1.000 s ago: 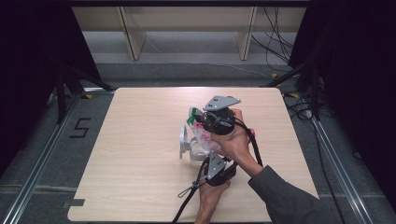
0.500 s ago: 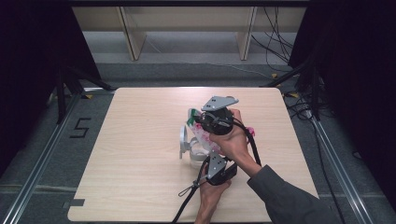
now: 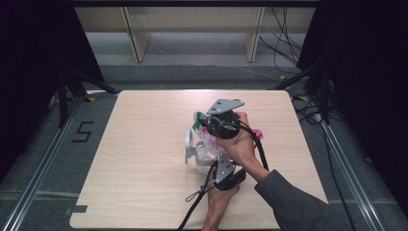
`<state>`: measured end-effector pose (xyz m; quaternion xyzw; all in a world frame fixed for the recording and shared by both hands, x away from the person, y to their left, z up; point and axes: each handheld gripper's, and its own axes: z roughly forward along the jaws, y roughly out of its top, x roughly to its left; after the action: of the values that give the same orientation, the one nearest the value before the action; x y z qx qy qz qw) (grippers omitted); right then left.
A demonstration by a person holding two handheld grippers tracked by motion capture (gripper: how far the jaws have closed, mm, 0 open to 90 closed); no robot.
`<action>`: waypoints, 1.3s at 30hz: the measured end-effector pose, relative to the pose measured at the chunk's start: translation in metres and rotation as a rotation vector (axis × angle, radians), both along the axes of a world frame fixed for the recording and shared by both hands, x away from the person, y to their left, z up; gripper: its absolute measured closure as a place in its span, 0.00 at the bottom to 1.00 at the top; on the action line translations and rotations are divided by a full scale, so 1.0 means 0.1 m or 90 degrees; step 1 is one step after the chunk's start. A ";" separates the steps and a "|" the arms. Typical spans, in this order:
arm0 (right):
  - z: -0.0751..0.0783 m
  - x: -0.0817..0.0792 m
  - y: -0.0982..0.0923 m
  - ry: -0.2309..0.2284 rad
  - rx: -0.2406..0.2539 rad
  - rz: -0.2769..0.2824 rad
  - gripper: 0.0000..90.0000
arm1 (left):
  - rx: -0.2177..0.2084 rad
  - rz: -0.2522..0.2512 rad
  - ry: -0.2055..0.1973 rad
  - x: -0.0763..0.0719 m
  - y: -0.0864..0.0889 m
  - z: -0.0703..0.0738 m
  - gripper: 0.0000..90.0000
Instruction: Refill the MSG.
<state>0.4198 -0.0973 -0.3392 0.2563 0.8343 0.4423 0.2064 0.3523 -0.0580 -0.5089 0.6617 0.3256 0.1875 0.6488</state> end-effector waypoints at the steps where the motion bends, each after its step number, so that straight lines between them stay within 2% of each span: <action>1: 0.00 -0.01 0.00 0.012 0.007 -0.004 1.00 | 0.000 -0.001 0.000 0.00 0.00 0.00 0.82; 4: 0.00 0.01 0.00 -0.007 0.009 -0.005 1.00 | 0.001 -0.002 0.000 0.01 0.00 0.00 0.82; 7: 0.00 0.01 0.00 -0.007 0.002 0.004 1.00 | -0.001 -0.004 -0.003 0.01 0.00 0.01 0.82; 11: 0.01 0.00 0.00 -0.001 0.005 0.003 1.00 | 0.000 -0.005 -0.006 0.01 0.00 0.01 0.82; 12: 0.01 -0.01 0.00 0.002 0.008 -0.006 1.00 | 0.001 -0.006 -0.008 0.01 0.00 0.01 0.82; 14: 0.02 -0.01 0.00 -0.011 0.005 -0.002 1.00 | 0.000 -0.006 -0.010 0.01 0.00 0.01 0.82; 19: 0.02 -0.01 0.00 -0.001 0.006 0.004 1.00 | -0.001 -0.005 -0.010 0.01 0.00 0.01 0.82; 20: 0.02 -0.02 0.01 0.008 0.011 -0.006 1.00 | 0.000 -0.005 -0.009 0.01 0.00 0.01 0.82; 21: 0.01 -0.01 0.01 -0.004 0.008 -0.009 1.00 | -0.002 -0.005 -0.008 0.01 0.00 0.01 0.82; 23: 0.01 -0.01 0.01 0.004 0.005 -0.005 1.00 | -0.010 -0.008 -0.005 0.01 0.01 0.00 0.82; 26: 0.00 -0.01 0.03 -0.011 0.000 -0.001 1.00 | -0.012 -0.008 -0.006 0.01 0.01 0.00 0.82; 27: 0.00 -0.01 0.03 0.004 -0.001 -0.004 1.00 | -0.012 -0.009 -0.006 0.00 0.00 0.00 0.82; 39: -0.03 0.01 0.05 0.009 0.009 -0.012 1.00 | -0.009 -0.008 -0.009 0.01 0.01 0.00 0.82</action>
<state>0.4208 -0.0926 -0.3418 0.2688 0.8301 0.4444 0.2029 0.3530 -0.0571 -0.5088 0.6575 0.3183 0.1859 0.6571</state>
